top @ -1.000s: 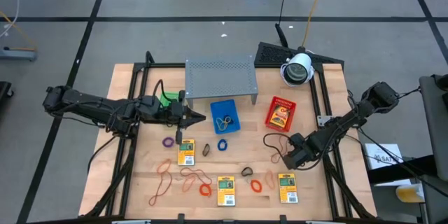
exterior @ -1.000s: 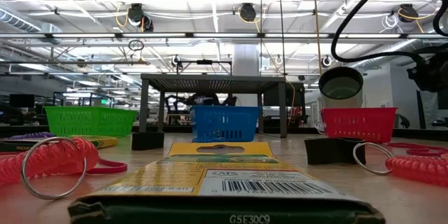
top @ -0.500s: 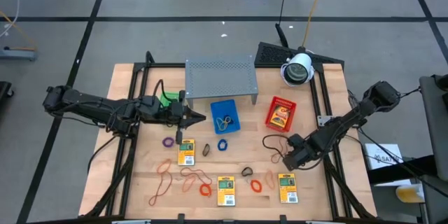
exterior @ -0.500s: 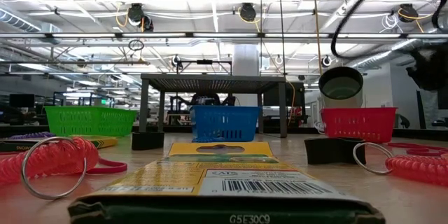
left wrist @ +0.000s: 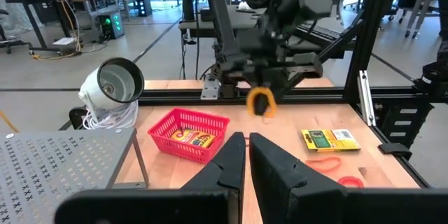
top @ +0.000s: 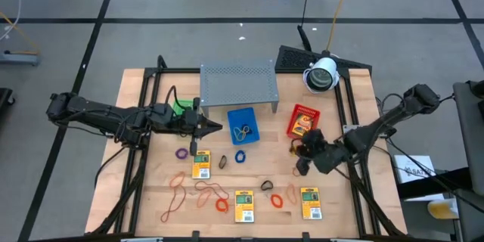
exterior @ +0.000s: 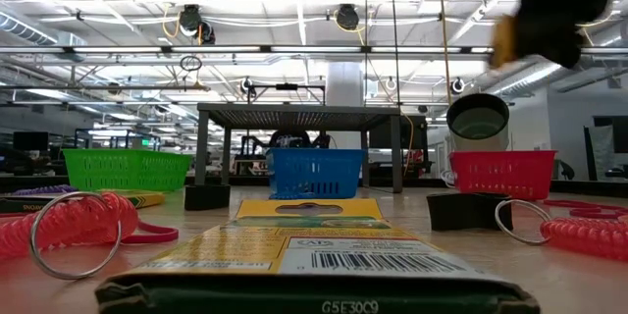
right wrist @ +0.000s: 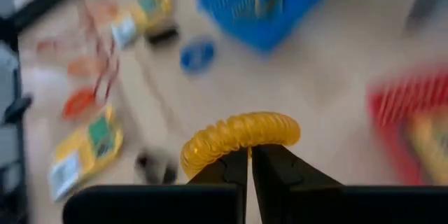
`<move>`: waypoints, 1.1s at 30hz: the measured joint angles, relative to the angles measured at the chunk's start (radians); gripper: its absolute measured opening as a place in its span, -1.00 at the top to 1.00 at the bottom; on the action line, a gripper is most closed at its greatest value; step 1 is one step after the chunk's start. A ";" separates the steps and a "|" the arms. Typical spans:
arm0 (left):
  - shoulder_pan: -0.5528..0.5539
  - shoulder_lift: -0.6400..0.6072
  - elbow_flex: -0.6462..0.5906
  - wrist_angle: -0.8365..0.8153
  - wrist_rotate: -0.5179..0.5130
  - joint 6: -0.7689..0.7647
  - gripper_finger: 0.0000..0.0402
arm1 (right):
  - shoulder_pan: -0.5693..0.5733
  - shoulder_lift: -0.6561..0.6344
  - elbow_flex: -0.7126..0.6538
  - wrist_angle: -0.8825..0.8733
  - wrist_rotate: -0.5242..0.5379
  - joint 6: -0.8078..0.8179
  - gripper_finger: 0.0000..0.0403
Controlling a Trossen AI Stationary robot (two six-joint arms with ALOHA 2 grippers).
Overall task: Pick & Place Office Desk Supplies
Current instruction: Put the yellow spring keychain into the green bin
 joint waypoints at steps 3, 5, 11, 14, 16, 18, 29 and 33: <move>0.000 0.000 0.000 0.000 0.000 -0.015 0.84 | -0.071 0.020 0.000 0.169 0.070 -0.241 1.00; 0.000 0.000 0.000 0.000 0.000 -0.019 0.84 | -0.133 0.036 0.000 0.294 0.065 -0.390 0.99; 0.000 0.000 0.000 0.000 0.000 -0.049 0.84 | -0.346 0.143 0.001 0.641 -0.211 -0.652 0.99; 0.000 0.000 0.000 0.000 0.001 -0.060 0.84 | -0.434 0.224 0.001 0.756 -0.348 -0.687 0.99; 0.000 0.000 0.000 -0.001 0.001 -0.065 0.84 | -0.483 0.283 0.001 0.842 -0.432 -0.691 0.98; 0.000 0.000 0.000 -0.001 0.001 -0.066 0.84 | -0.525 0.341 0.001 0.943 -0.528 -0.691 0.98; 0.000 0.000 0.000 -0.004 -0.039 -0.055 0.84 | -0.638 0.578 0.154 1.172 -0.857 -0.723 0.98; 0.000 0.000 0.000 -0.048 -0.070 -0.044 0.84 | -0.632 0.574 0.191 1.153 -0.885 -0.770 0.98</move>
